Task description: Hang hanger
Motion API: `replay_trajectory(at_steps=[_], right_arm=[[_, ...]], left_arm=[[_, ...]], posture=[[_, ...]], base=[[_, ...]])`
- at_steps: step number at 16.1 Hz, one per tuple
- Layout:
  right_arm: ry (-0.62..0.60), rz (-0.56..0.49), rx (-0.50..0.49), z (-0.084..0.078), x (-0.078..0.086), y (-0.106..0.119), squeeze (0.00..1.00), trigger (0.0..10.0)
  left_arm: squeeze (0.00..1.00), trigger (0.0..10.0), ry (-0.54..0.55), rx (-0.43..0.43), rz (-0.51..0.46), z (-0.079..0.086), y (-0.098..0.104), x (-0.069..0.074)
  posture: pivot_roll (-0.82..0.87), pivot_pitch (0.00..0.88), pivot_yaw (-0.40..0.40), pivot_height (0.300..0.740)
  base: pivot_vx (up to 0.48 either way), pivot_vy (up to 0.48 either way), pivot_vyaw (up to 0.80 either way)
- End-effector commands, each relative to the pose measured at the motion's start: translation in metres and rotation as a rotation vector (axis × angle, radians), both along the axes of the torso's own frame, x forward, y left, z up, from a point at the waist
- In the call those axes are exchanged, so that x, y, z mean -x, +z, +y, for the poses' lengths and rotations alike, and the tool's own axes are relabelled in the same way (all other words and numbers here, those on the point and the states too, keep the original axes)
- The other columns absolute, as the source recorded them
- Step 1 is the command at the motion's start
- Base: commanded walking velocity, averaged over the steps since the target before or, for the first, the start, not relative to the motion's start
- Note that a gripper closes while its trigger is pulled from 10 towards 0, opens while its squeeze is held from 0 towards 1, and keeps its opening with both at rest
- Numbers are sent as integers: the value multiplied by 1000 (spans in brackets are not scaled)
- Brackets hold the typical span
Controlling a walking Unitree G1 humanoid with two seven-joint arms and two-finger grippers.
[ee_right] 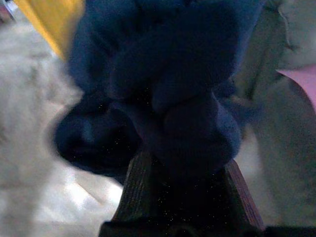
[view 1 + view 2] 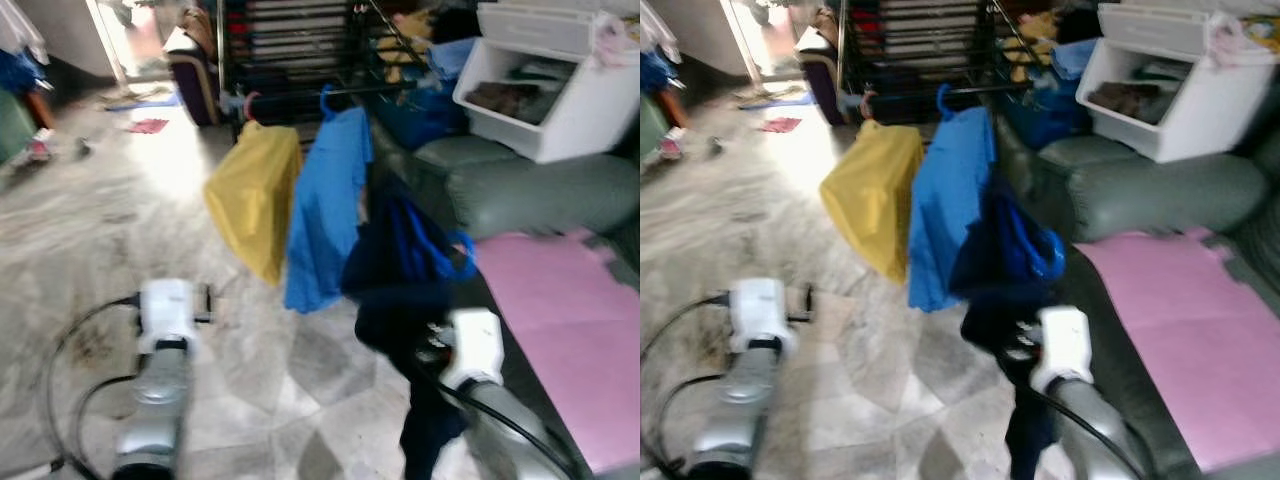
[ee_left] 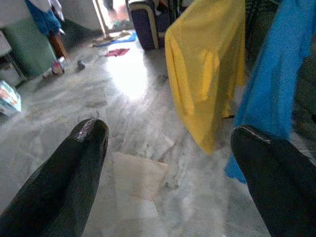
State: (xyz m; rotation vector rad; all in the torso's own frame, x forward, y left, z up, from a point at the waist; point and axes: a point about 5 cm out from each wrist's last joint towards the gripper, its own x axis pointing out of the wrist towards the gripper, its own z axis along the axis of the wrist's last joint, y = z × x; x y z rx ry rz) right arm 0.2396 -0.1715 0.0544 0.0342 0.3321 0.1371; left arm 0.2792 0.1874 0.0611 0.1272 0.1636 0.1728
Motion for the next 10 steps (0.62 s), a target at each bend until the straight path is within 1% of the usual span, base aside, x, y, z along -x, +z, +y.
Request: replay_trajectory(at_steps=[1, 3, 4, 6, 8, 10], right_arm=[[1, -46, -33, 4, -4, 8, 0, 10000], [-1, -44, -34, 5, -3, 6, 0, 10000], [-2, -43, -36, 5, -3, 6, 0, 10000], [4, -43, -42, 8, -4, 6, 0, 10000], [10, -52, -49, 10, -6, 7, 0, 10000], [-25, -57, -28, 7, -8, 7, 0, 10000]], left_arm=[[0, 10000, 64, -55, 2, 17, 1, 5], [0, 10000, 114, -86, 34, 27, -4, 12], [0, 10000, 116, -88, 38, 28, -5, 13], [0, 10000, 115, -92, 46, 25, -7, 16], [0, 10000, 97, -98, 39, 20, -5, 14], [0, 10000, 101, -96, 40, 20, -5, 11]], posture=[[-14, 0, 20, 740], [-9, 0, 28, 740], [-9, 0, 28, 740], [-3, 0, 32, 740], [-3, 0, 37, 740], [-3, 0, 41, 740]], base=[[0, 0, 0], [0, 0, 778], [0, 0, 781], [0, 0, 772], [0, 0, 763], [0, 0, 0]])
